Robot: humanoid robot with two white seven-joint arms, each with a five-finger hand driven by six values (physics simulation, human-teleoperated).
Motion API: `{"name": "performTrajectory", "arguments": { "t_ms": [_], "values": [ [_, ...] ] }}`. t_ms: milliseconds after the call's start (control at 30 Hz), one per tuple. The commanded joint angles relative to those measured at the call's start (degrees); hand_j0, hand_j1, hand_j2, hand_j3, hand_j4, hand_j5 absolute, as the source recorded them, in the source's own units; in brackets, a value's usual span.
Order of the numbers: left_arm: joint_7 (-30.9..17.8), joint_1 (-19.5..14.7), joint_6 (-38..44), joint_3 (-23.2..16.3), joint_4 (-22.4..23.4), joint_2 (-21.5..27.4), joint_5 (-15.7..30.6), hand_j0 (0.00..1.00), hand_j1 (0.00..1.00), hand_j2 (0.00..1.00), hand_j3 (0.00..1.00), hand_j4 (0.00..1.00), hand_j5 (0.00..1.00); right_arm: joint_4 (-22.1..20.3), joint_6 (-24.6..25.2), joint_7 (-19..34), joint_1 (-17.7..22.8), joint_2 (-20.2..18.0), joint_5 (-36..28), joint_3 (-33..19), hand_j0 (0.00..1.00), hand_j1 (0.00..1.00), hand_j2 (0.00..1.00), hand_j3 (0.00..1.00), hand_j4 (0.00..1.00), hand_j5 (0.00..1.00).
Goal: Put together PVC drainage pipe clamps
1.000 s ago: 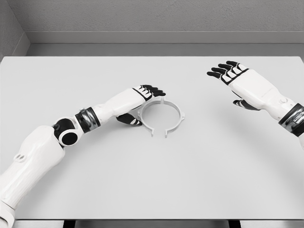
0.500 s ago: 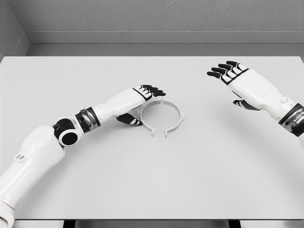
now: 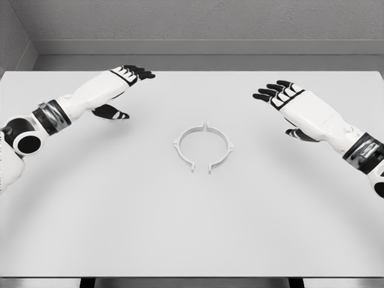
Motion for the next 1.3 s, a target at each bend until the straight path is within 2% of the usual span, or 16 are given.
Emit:
{"name": "performTrajectory", "arguments": {
  "t_ms": [0, 100, 133, 333, 367, 500, 1167, 1200, 1267],
  "values": [
    [0.0, 0.0, 0.0, 0.1, 0.7, -1.0, 0.4, 1.00, 1.00, 1.00, 1.00, 1.00, 1.00, 0.0, 0.1, 0.0, 0.0, 0.0, -0.3, -0.1, 1.00, 1.00, 1.00, 1.00, 1.00, 1.00],
    [0.0, 0.0, 0.0, 0.1, 0.7, -1.0, 0.4, 1.00, 1.00, 1.00, 1.00, 1.00, 1.00, 0.0, 0.1, 0.0, 0.0, 0.0, -0.3, -0.1, 1.00, 1.00, 1.00, 1.00, 1.00, 1.00],
    [0.0, -0.4, 0.0, -0.2, 2.6, -4.6, 0.1, 1.00, 1.00, 1.00, 1.00, 1.00, 1.00, 0.1, 0.1, 0.0, -0.1, -0.1, -0.3, -0.2, 1.00, 1.00, 1.00, 1.00, 1.00, 1.00],
    [0.0, -0.4, 0.0, -0.2, 2.6, -4.6, 0.1, 1.00, 1.00, 1.00, 1.00, 1.00, 1.00, 0.1, 0.1, 0.0, -0.1, -0.1, -0.3, -0.2, 1.00, 1.00, 1.00, 1.00, 1.00, 1.00],
    [-0.1, -2.0, 0.0, -0.6, 7.3, -8.7, -0.4, 1.00, 1.00, 1.00, 1.00, 1.00, 1.00, 0.2, 0.1, 0.0, -0.3, -0.1, -0.1, -0.3, 1.00, 1.00, 1.00, 1.00, 1.00, 1.00],
    [-0.1, -2.0, 0.0, -1.6, 7.3, -9.4, -0.4, 1.00, 1.00, 1.00, 1.00, 1.00, 1.00, 0.1, 0.1, 0.0, -0.2, -0.1, -0.2, -0.2, 1.00, 1.00, 1.00, 1.00, 1.00, 1.00],
    [-0.1, -1.3, 0.0, -1.3, 6.8, -9.3, -0.1, 1.00, 1.00, 1.00, 1.00, 1.00, 1.00, 0.1, 0.1, 0.0, -0.1, -0.1, -0.3, -0.3, 1.00, 1.00, 1.00, 1.00, 1.00, 1.00],
    [-0.1, -0.4, 0.0, -2.8, 6.9, -9.9, -0.4, 1.00, 1.00, 1.00, 1.00, 1.00, 1.00, 0.2, 0.1, 0.0, -0.1, -0.1, -0.2, -0.3, 1.00, 1.00, 1.00, 1.00, 1.00, 1.00],
    [-0.1, -0.4, 0.0, -2.8, 6.9, -9.9, -0.4, 1.00, 1.00, 1.00, 1.00, 1.00, 1.00, 0.2, 0.1, 0.0, -0.1, -0.1, -0.2, -0.3, 1.00, 1.00, 1.00, 1.00, 1.00, 1.00]
  ]
}}
